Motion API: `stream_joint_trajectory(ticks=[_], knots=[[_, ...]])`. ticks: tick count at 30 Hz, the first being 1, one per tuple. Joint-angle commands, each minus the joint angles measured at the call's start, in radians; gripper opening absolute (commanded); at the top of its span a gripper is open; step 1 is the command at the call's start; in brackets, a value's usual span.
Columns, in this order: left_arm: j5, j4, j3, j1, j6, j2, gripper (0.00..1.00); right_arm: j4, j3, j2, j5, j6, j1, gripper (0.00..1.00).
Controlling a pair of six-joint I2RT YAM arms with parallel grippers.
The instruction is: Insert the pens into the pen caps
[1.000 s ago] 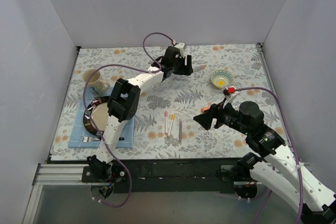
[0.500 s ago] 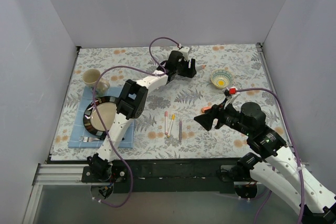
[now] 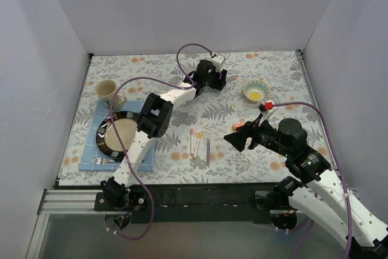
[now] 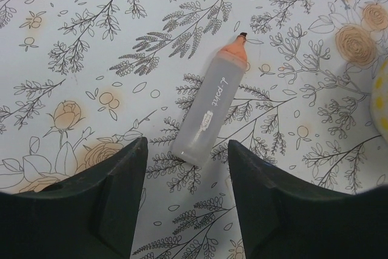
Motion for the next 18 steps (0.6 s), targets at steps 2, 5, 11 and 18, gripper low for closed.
stream_joint_trajectory(ticks=[2, 5, 11, 18], knots=[[-0.089, -0.099, 0.028, -0.062, 0.168, 0.051, 0.52, 0.007, 0.025, -0.02, -0.013, -0.007, -0.002, 0.79], [-0.119, -0.103, 0.031, -0.085, 0.223, 0.059, 0.5, 0.002, 0.023, -0.029, -0.014, -0.002, -0.002, 0.79], [-0.121, -0.119, 0.038, -0.086, 0.229, 0.068, 0.32, -0.019, 0.031, -0.06, -0.01, 0.004, -0.001, 0.79], [-0.138, -0.125, -0.067, -0.092, 0.173, 0.001, 0.09, -0.033, 0.038, -0.075, -0.004, 0.015, -0.002, 0.79]])
